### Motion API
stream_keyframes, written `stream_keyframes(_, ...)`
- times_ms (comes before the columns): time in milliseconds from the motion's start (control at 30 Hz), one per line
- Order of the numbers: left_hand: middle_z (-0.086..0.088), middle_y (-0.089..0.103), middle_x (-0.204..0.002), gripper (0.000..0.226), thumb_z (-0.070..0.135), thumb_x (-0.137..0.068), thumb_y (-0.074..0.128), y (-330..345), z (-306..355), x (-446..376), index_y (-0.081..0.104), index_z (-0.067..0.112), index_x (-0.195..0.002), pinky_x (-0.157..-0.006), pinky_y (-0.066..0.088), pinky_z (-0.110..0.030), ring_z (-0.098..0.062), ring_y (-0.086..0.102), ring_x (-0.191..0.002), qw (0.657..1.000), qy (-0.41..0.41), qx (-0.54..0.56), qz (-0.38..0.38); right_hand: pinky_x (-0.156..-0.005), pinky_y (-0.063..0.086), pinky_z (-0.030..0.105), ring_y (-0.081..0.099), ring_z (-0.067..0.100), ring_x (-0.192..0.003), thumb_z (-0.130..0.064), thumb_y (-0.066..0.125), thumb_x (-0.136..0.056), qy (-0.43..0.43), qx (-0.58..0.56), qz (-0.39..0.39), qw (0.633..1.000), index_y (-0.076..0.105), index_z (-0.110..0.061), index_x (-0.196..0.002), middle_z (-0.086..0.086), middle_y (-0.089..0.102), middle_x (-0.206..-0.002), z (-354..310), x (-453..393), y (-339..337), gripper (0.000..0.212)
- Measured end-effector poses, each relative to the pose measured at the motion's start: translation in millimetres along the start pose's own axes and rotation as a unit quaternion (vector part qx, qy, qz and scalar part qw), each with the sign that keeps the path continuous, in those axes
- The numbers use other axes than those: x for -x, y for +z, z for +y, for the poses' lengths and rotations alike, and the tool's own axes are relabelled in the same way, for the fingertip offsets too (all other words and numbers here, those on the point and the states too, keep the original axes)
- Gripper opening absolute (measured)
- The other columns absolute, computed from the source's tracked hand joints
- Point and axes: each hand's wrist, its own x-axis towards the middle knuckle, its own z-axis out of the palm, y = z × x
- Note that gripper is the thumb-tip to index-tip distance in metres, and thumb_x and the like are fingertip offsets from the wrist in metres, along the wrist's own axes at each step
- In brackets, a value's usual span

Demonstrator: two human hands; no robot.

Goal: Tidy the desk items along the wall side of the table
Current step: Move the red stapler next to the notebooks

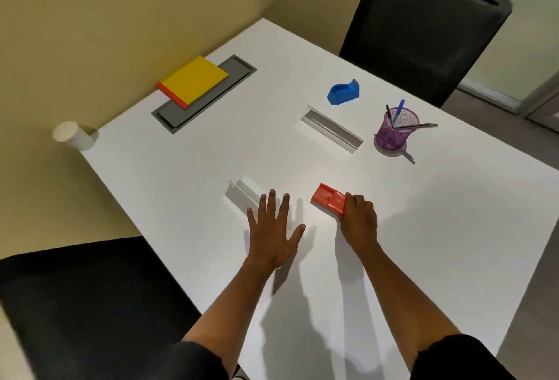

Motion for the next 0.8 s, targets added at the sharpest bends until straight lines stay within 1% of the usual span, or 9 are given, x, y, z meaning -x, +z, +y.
stream_keyframes(133, -0.005, -0.007, -0.164, 0.075, 0.062, -0.094, 0.029, -5.5, -11.5, 9.4, 0.003, 0.028, -0.155, -0.119, 0.002, -0.055, -0.026, -0.007, -0.151, 1.0, -0.009, 0.002, 0.011, -0.087, 0.048, 0.039, 0.056, 0.034, -0.103, -0.021, 0.073, -0.084, 0.005, -0.027, 0.005, 1.0, 0.054, -0.005, -0.123, 0.016, 0.058, -0.117, -8.8, 13.6, 0.7, 0.046)
stream_keyframes(267, -0.005, -0.005, -0.164, 0.076, 0.064, -0.093, 0.029, -23.0, -29.1, 20.0, 0.005, 0.027, -0.155, -0.119, 0.003, -0.055, -0.025, -0.007, -0.151, 1.0, -0.015, 0.0, 0.027, -0.087, 0.049, 0.039, 0.056, 0.034, -0.102, -0.023, 0.068, -0.089, 0.002, -0.035, 0.033, 0.999, 0.053, -0.004, -0.125, 0.017, 0.058, -0.118, -28.6, 23.5, -11.1, 0.043)
stream_keyframes(367, -0.006, -0.003, -0.164, 0.077, 0.065, -0.093, 0.03, -44.0, -48.1, 28.9, 0.005, 0.026, -0.155, -0.119, 0.005, -0.054, -0.025, -0.007, -0.151, 0.999, -0.02, -0.002, 0.044, -0.089, 0.047, 0.041, 0.055, 0.036, -0.105, -0.025, 0.064, -0.092, -0.015, -0.048, 0.06, 0.997, 0.05, -0.004, -0.13, 0.017, 0.056, -0.121, -54.0, 29.4, -25.2, 0.045)
stream_keyframes(467, -0.005, -0.007, -0.164, 0.078, 0.066, -0.093, 0.027, -70.8, -76.7, 40.3, 0.001, 0.026, -0.155, -0.119, 0.003, -0.054, -0.025, -0.01, -0.151, 0.998, -0.042, -0.015, 0.051, -0.091, 0.046, 0.04, 0.053, 0.034, -0.108, -0.028, 0.064, -0.092, -0.033, -0.044, 0.072, 0.996, 0.047, -0.007, -0.133, 0.015, 0.054, -0.124, -88.9, 37.0, -42.0, 0.048)
stream_keyframes(600, -0.005, -0.009, -0.164, 0.078, 0.067, -0.093, 0.024, -113.4, -128.7, 65.4, -0.001, 0.027, -0.155, -0.119, -0.001, -0.054, -0.025, -0.014, -0.15, 0.995, -0.077, -0.003, 0.063, -0.09, 0.047, 0.043, 0.053, 0.036, -0.108, -0.026, 0.069, -0.089, -0.08, -0.055, 0.088, 0.991, 0.047, -0.006, -0.132, 0.016, 0.054, -0.123, -152.2, 55.0, -61.5, 0.053)
stream_keyframes(800, -0.006, -0.009, -0.164, 0.079, 0.069, -0.093, 0.022, -180.2, -212.5, 106.8, -0.002, 0.026, -0.155, -0.119, 0.0, -0.055, -0.027, -0.013, -0.15, 0.991, -0.089, -0.007, 0.102, -0.09, 0.047, 0.043, 0.052, 0.035, -0.108, -0.028, 0.068, -0.089, -0.126, -0.081, 0.113, 0.982, 0.049, -0.008, -0.13, 0.015, 0.055, -0.123, -251.9, 98.9, -73.5, 0.049)
